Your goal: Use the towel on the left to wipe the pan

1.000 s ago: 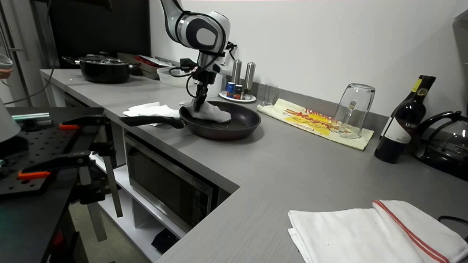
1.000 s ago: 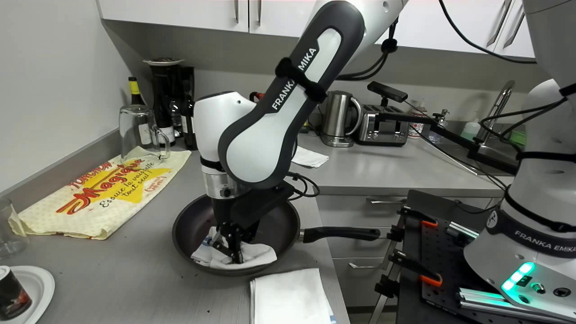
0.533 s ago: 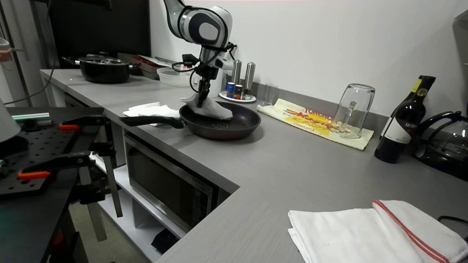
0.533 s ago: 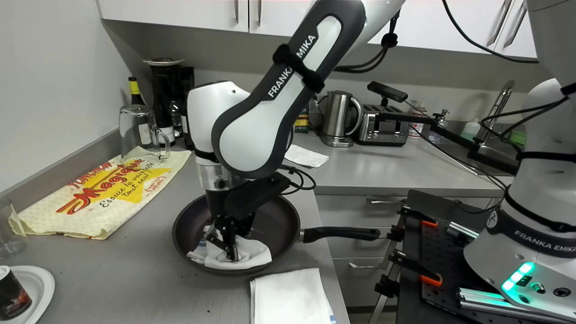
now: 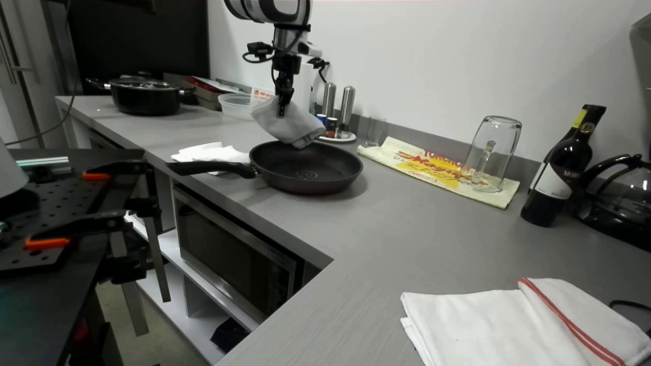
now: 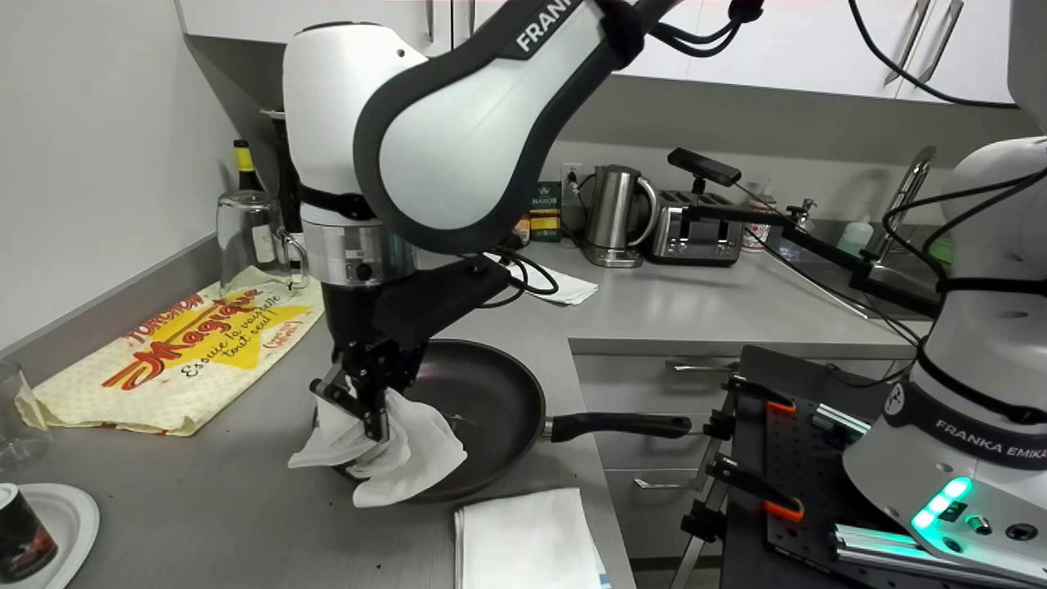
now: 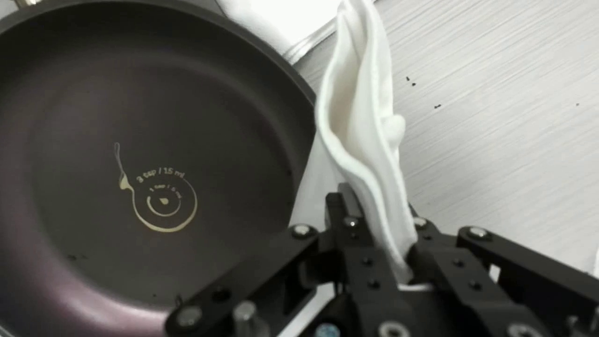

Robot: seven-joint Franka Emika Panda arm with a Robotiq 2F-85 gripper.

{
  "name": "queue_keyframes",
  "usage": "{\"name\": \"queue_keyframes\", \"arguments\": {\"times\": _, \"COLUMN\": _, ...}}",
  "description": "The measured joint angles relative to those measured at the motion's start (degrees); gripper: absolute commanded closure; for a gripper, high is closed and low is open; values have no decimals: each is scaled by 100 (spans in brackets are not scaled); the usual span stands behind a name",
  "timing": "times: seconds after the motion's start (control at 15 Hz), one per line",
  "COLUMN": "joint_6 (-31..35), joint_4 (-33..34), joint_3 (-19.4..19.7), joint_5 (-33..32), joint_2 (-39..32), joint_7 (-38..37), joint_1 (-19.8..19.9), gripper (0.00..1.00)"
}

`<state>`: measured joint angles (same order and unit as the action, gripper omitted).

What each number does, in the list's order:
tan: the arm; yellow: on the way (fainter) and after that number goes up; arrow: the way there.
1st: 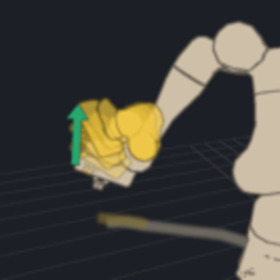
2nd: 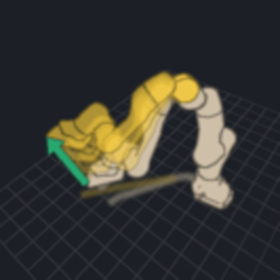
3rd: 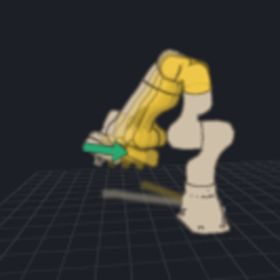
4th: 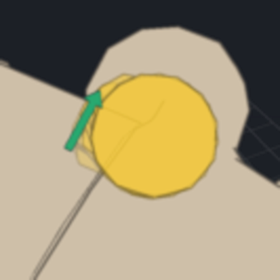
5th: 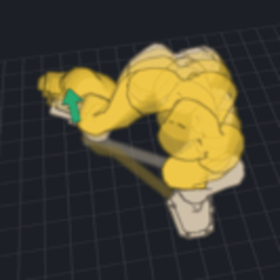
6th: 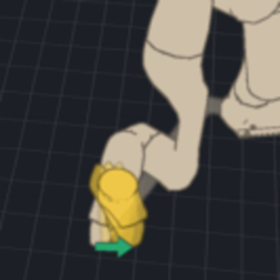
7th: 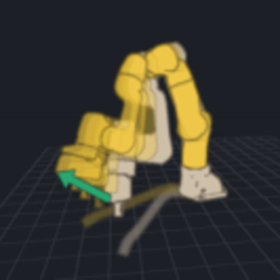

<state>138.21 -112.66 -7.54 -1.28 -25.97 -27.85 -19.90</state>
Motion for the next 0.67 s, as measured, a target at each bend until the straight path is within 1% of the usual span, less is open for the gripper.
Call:
{"name": "queue_keyframes", "arguments": {"times": 0.33, "joint_6": 8, "joint_4": -208, "joint_3": -53, "joint_5": -340, "joint_2": 222, "joint_7": -17, "joint_1": -391, "gripper": 97}}
{"name": "queue_keyframes", "arguments": {"times": 0.67, "joint_6": 94, "joint_4": -528, "joint_3": -185, "joint_5": -374, "joint_2": 285, "joint_7": -17, "joint_1": -540, "gripper": 97}}
